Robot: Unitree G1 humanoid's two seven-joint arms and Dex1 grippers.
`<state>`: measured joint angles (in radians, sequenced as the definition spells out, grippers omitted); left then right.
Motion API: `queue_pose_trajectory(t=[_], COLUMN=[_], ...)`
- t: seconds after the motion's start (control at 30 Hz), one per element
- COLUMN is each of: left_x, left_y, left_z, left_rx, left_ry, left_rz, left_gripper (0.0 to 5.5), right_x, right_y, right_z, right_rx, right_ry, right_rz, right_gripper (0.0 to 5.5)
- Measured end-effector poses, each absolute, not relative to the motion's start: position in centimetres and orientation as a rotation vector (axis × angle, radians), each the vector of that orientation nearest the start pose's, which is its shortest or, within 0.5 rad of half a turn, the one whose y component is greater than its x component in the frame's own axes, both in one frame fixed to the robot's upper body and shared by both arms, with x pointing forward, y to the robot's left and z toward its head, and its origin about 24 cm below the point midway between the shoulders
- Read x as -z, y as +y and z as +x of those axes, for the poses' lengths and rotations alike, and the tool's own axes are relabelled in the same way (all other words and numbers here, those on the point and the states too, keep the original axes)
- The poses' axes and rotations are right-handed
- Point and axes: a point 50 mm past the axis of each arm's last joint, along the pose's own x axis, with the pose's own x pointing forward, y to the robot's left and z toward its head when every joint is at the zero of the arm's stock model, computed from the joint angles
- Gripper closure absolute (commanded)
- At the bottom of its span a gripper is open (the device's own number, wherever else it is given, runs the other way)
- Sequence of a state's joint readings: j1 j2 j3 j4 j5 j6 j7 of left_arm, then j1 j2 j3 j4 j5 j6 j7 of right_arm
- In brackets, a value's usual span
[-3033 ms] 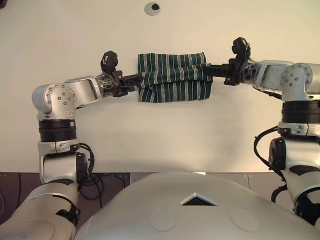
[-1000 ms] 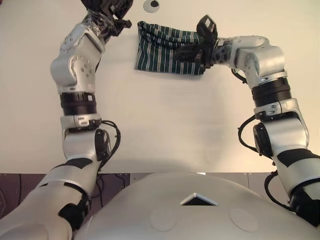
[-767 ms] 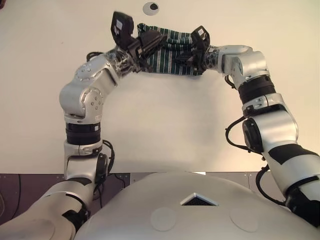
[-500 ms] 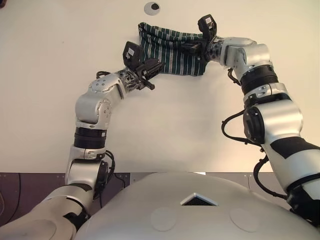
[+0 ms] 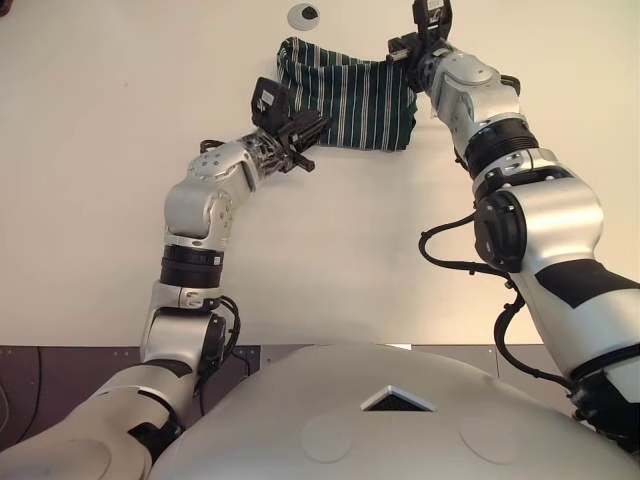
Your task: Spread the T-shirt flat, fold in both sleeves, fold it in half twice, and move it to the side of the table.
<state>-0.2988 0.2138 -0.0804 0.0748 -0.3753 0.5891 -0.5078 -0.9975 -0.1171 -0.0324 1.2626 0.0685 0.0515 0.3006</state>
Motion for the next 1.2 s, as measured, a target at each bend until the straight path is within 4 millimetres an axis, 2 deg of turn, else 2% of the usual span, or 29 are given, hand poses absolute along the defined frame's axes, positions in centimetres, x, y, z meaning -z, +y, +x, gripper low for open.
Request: queue_pose_trajectory(t=[0.13, 0.37, 0.5, 0.67, 0.8, 0.9, 0.97, 1.1, 1.2], left_x=[-5.6, -4.4, -2.5, -2.1, -2.1, -1.8, -1.9, -2.4, -2.8], left_y=[12.5, 12.1, 12.3, 11.5, 11.4, 12.4, 13.3, 14.6, 15.4], left_z=[29.1, 29.0, 29.2, 29.3, 29.0, 27.8, 26.8, 24.6, 21.8], left_rx=[0.678, 0.683, 0.648, 0.688, 0.741, 0.802, 0.867, 0.951, 1.03], left_ry=[0.367, 0.418, 0.46, 0.431, 0.454, 0.516, 0.533, 0.545, 0.564], left_rz=[-0.186, -0.056, 0.048, 0.177, 0.195, 0.116, 0.167, 0.255, 0.286], left_gripper=[4.11, 4.11, 4.11, 4.11, 4.11, 4.11, 4.11, 4.11, 4.11], right_x=[-8.4, -9.0, -8.6, -8.4, -7.9, -7.9, -8.2, -8.4, -8.1], right_y=[-11.1, -10.1, -11.1, -10.9, -11.0, -11.0, -11.1, -13.1, -12.9], right_z=[39.5, 38.8, 38.4, 37.9, 37.3, 36.9, 36.7, 36.3, 35.4], right_rx=[-0.521, -0.779, -0.816, -0.862, -0.893, -0.934, -0.969, -0.998, -1.094], right_ry=[0.247, 0.208, 0.207, 0.19, 0.201, 0.207, 0.198, 0.226, 0.248], right_rz=[-0.117, -0.207, -0.204, -0.196, -0.184, -0.177, -0.183, -0.216, -0.225], right_gripper=[4.38, 4.38, 4.38, 4.38, 4.38, 4.38, 4.38, 4.38, 4.38])
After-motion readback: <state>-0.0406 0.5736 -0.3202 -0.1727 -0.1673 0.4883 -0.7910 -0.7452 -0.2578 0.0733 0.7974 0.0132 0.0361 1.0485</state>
